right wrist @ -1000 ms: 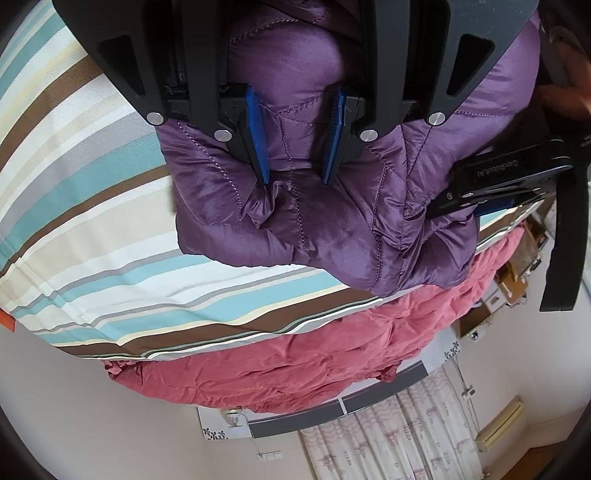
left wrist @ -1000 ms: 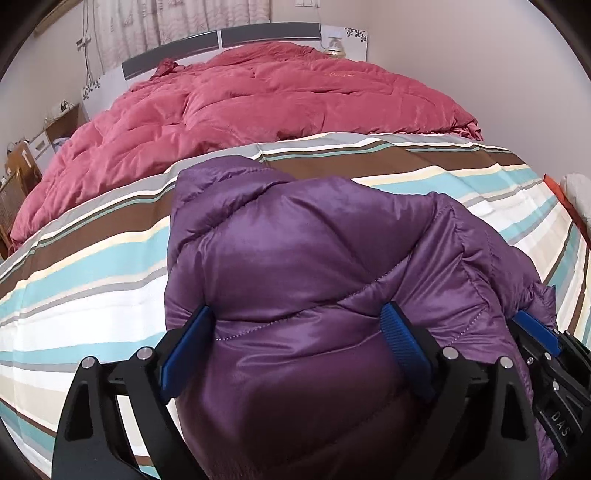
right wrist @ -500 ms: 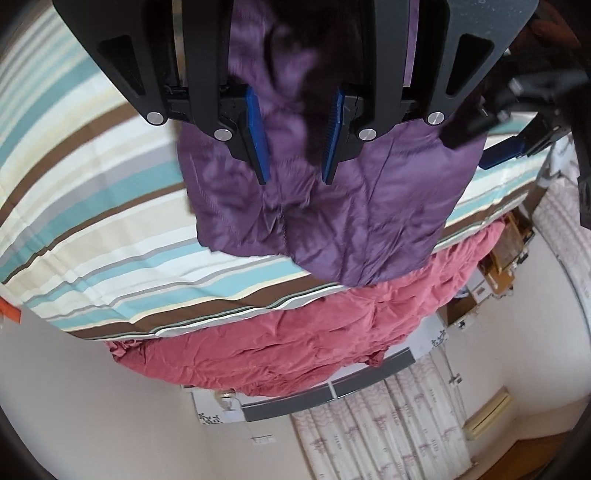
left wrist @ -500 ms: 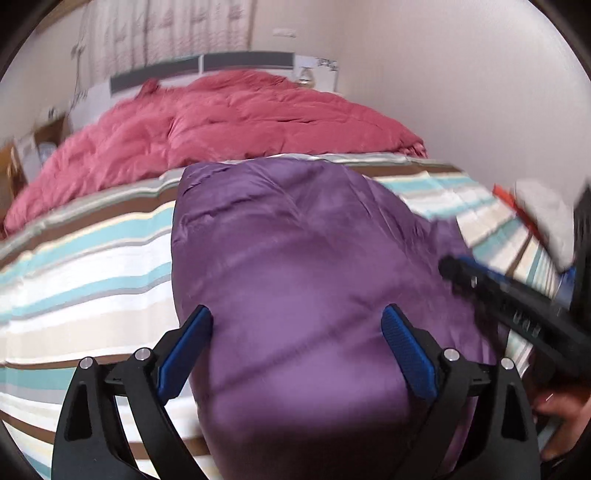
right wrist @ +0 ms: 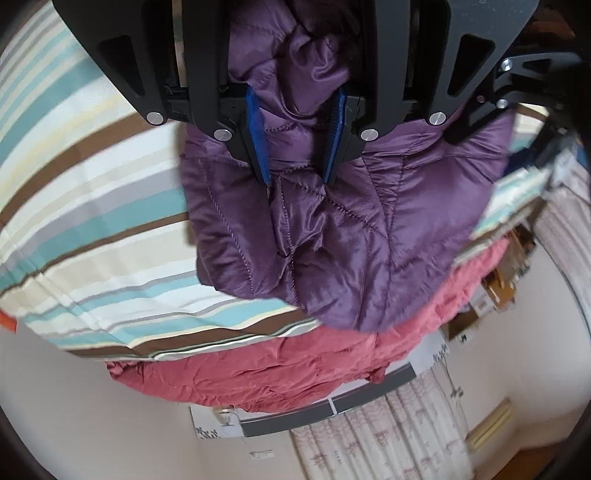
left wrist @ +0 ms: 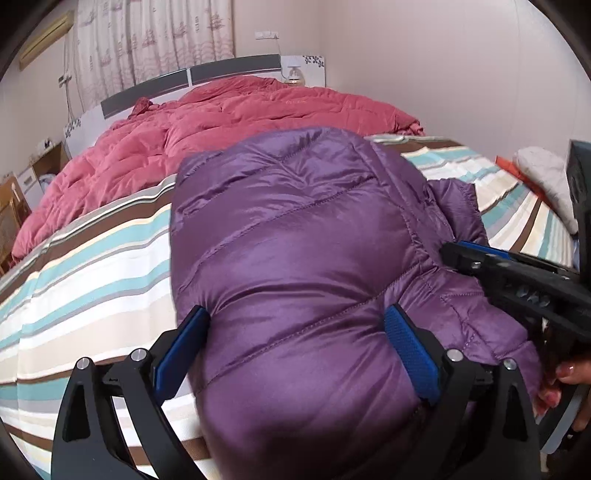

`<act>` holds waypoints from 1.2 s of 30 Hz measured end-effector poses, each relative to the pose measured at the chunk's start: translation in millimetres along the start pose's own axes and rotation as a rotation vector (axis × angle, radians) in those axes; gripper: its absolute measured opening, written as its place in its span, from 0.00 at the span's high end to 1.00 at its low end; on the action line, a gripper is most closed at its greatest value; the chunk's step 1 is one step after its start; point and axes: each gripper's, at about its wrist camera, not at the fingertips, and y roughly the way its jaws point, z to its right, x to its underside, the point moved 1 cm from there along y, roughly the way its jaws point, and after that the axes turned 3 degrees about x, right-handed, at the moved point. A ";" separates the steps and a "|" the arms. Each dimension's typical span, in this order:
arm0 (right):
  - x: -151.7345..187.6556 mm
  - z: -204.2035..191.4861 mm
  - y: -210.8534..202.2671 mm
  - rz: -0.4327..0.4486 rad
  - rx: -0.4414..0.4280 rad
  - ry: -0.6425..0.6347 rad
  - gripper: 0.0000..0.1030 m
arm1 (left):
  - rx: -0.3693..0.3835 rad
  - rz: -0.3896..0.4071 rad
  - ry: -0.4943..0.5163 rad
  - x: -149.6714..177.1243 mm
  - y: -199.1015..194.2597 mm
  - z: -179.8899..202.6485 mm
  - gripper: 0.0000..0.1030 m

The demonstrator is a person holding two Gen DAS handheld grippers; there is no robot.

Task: Fold large clothes
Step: 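Fold the held edge over the jacket with the right gripper toward the left gripper, then grasp the jacket bundle with the left gripper while the right gripper holds its edge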

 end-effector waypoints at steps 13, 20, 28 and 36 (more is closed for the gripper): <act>11.6 48.8 -34.7 -0.056 -0.054 0.197 0.43 | 0.067 -0.016 -0.170 13.6 -27.5 -48.1 0.02; 18.4 48.6 -16.5 -0.142 -0.106 0.234 0.43 | 0.183 -0.092 -0.228 20.1 -16.9 -57.3 0.02; 20.8 60.1 11.9 -0.246 -0.237 0.360 0.43 | 0.273 -0.165 -0.241 20.6 -4.4 -55.5 0.02; 19.3 54.7 14.8 -0.250 -0.251 0.345 0.44 | 0.299 -0.185 -0.218 23.6 -3.1 -46.1 0.07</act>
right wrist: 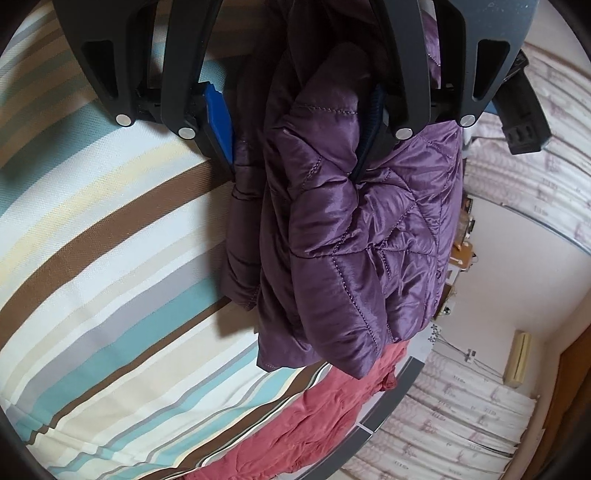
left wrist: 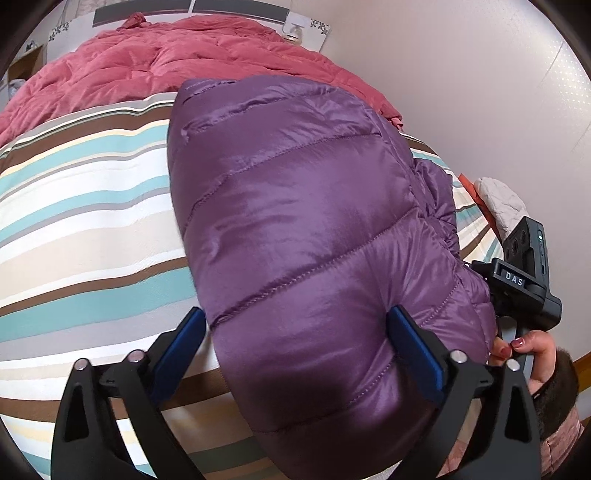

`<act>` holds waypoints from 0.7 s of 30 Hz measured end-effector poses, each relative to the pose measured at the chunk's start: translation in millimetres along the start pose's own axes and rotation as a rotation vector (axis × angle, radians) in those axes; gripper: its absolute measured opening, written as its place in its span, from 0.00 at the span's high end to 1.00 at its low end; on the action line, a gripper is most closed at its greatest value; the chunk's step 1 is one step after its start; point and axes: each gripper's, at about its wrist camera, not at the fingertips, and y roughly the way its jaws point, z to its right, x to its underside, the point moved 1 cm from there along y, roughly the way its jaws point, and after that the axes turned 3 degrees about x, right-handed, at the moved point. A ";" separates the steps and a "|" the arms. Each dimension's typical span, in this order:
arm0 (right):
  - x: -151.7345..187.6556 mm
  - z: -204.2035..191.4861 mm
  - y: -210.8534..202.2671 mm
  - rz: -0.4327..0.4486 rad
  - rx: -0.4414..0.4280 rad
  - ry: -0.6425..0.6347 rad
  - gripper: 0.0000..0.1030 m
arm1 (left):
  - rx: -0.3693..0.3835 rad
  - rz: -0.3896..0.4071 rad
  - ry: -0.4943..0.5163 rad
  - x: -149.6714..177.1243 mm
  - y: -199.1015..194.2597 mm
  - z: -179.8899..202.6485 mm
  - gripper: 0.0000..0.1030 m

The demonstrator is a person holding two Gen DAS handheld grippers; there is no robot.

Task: Fold large clothes
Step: 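Grasp the jacket bundle with the left gripper while the right gripper holds its edge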

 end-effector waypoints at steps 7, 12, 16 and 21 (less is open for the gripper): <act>2.8 -8.5 2.5 0.013 0.011 -0.024 0.55 | -0.026 0.013 0.038 -0.7 -1.8 8.4 0.17; 6.9 -18.2 -2.4 0.035 0.012 -0.060 0.63 | -0.061 0.033 0.075 -0.8 -6.1 16.7 0.30; 13.0 -27.4 -7.6 0.062 0.014 -0.096 0.68 | -0.088 0.044 0.090 -1.2 -9.5 20.5 0.37; 13.0 -32.1 -9.8 0.083 0.016 -0.124 0.71 | -0.119 0.061 0.111 -0.6 -13.3 24.1 0.43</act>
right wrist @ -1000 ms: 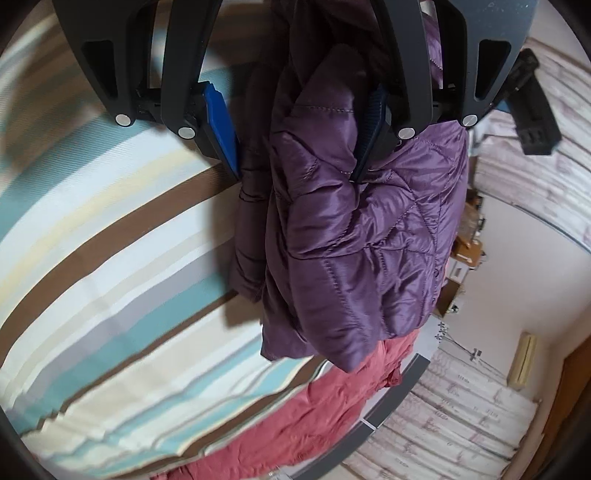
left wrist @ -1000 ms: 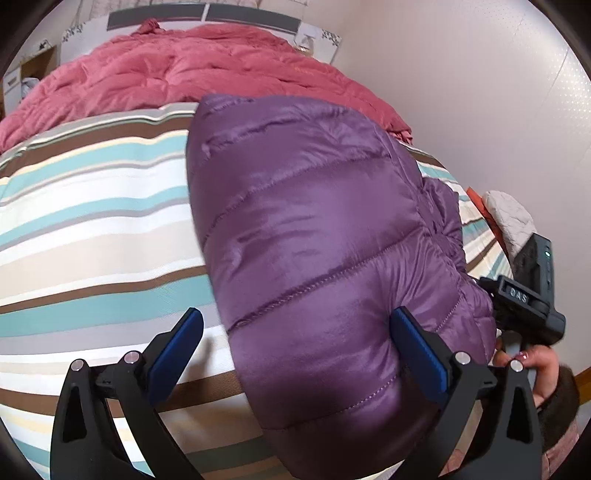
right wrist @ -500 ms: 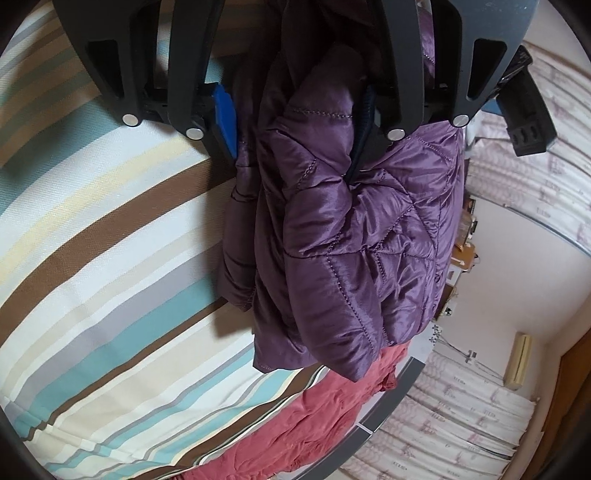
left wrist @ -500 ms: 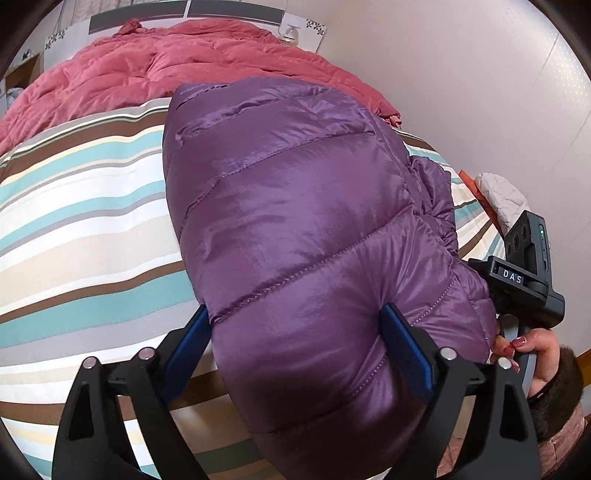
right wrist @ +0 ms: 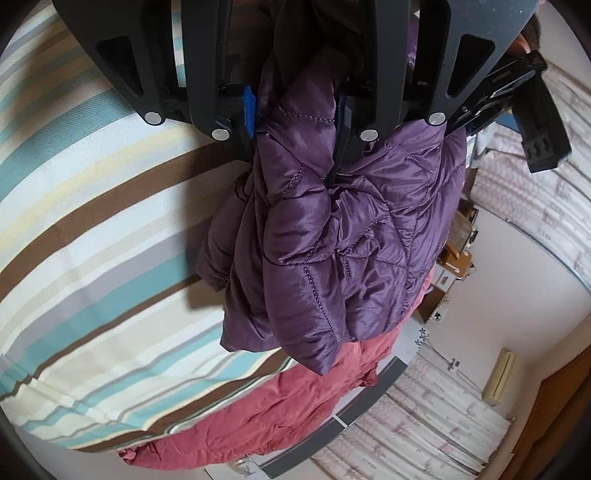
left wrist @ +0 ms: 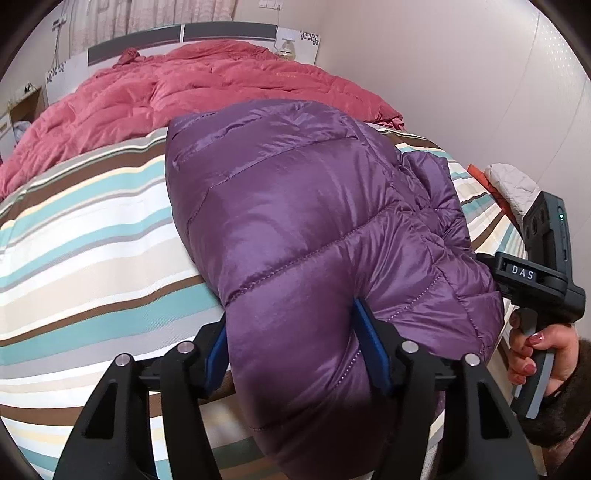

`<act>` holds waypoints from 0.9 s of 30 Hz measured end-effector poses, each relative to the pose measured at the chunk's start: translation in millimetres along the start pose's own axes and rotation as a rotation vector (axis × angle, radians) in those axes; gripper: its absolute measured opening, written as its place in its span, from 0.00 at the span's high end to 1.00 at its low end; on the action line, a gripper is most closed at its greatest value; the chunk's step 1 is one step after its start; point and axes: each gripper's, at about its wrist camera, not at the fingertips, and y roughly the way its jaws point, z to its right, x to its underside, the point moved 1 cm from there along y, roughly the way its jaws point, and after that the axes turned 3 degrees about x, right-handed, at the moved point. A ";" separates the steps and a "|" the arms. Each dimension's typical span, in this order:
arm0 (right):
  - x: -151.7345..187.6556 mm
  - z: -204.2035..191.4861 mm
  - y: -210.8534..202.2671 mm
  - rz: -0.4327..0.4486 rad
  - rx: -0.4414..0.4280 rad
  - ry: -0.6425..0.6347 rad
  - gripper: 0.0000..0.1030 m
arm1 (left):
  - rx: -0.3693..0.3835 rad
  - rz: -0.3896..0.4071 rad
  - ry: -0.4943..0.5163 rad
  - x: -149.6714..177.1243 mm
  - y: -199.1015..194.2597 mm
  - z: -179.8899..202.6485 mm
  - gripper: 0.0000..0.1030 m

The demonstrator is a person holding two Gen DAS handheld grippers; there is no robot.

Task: Fold large clothes
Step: 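Grasp the jacket bundle with the left gripper while the right gripper holds its edge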

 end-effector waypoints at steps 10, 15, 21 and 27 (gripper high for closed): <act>-1.3 -12.6 -11.6 0.035 0.001 -0.050 0.74 | -0.045 0.025 0.038 -1.2 -8.7 8.2 0.49; 0.6 -15.3 -16.2 0.052 -0.005 -0.062 0.74 | -0.057 0.039 0.054 -1.2 -14.5 7.8 0.51; -1.8 -16.3 -19.7 0.058 -0.011 -0.079 0.74 | -0.072 0.052 0.074 -0.5 -21.4 10.6 0.52; -2.8 -22.1 -23.8 0.074 -0.021 -0.095 0.75 | -0.087 0.071 0.084 1.1 -28.9 10.4 0.54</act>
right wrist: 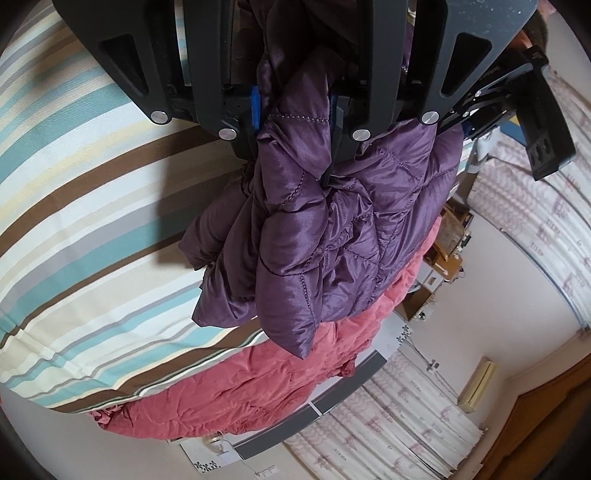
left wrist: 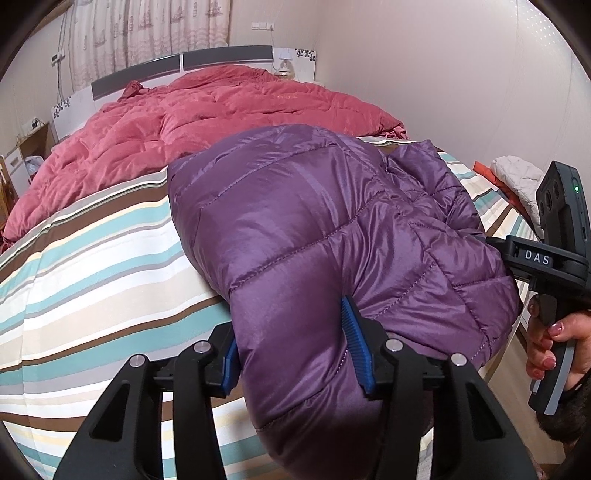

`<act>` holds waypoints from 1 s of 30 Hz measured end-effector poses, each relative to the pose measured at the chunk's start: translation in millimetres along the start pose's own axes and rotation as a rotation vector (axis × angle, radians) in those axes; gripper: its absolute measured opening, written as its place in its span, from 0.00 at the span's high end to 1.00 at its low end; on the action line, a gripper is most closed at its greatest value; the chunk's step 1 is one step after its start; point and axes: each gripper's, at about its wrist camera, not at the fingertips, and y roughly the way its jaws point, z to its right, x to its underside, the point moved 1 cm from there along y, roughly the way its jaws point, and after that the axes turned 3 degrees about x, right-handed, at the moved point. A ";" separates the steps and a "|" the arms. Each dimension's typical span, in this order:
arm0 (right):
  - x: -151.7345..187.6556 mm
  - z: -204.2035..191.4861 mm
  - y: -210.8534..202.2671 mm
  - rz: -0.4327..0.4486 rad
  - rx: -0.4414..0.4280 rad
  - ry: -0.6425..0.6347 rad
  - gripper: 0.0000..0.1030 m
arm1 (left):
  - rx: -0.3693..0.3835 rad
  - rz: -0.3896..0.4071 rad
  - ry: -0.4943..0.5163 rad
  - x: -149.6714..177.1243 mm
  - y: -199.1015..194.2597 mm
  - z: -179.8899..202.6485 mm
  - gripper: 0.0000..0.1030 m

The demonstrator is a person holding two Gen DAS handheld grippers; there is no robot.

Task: Fold large clothes

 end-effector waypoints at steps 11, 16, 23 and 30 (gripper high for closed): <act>-5.9 -20.9 5.2 0.014 -0.031 -0.042 0.76 | -0.045 0.039 -0.003 1.1 -15.6 -10.6 0.55; -11.3 -34.1 10.6 0.010 -0.054 -0.063 0.76 | -0.070 0.063 -0.016 3.6 -25.0 -19.5 0.56; -21.4 -58.3 22.2 0.010 -0.082 -0.113 0.76 | -0.109 0.102 -0.035 4.0 -37.5 -37.9 0.56; -31.6 -92.3 47.4 -0.006 -0.127 -0.172 0.76 | -0.170 0.140 -0.086 7.6 -52.4 -74.1 0.56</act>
